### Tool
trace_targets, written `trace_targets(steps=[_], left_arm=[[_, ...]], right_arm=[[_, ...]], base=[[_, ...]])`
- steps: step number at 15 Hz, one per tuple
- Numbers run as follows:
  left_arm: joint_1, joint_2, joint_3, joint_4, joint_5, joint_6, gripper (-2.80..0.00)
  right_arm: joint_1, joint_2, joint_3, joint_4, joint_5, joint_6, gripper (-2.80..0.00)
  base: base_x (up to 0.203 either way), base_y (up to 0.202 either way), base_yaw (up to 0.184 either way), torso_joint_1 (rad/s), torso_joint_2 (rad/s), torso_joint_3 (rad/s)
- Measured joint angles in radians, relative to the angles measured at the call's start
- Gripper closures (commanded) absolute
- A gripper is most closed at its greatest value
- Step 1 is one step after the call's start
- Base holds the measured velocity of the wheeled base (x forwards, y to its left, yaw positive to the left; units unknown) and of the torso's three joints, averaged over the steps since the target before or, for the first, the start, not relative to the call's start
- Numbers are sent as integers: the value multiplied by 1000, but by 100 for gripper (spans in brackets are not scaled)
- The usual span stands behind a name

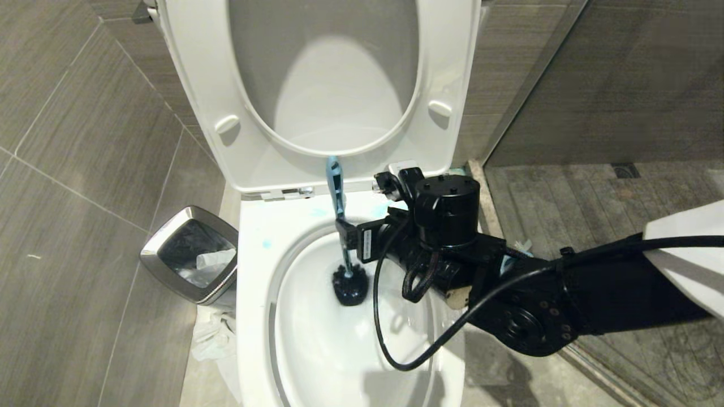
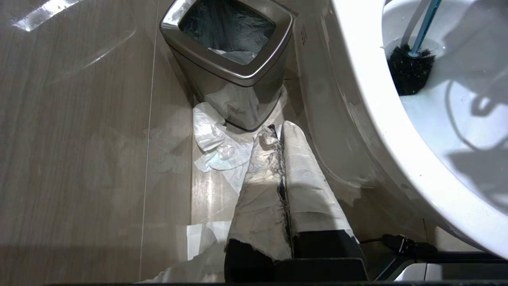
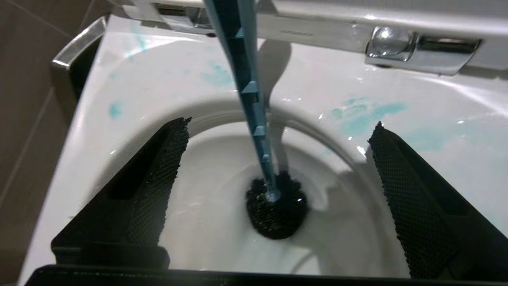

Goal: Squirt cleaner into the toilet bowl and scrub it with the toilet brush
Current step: Scrub the toilet bowl

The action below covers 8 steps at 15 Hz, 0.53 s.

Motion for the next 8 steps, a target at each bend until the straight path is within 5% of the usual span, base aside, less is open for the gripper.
trace_targets(steps=[8], left_arm=[[0, 0, 1, 0, 0, 0, 0]], right_arm=[[-15, 149, -221, 3, -1, -120, -280]], base=[[0, 0, 0, 0, 0, 0]])
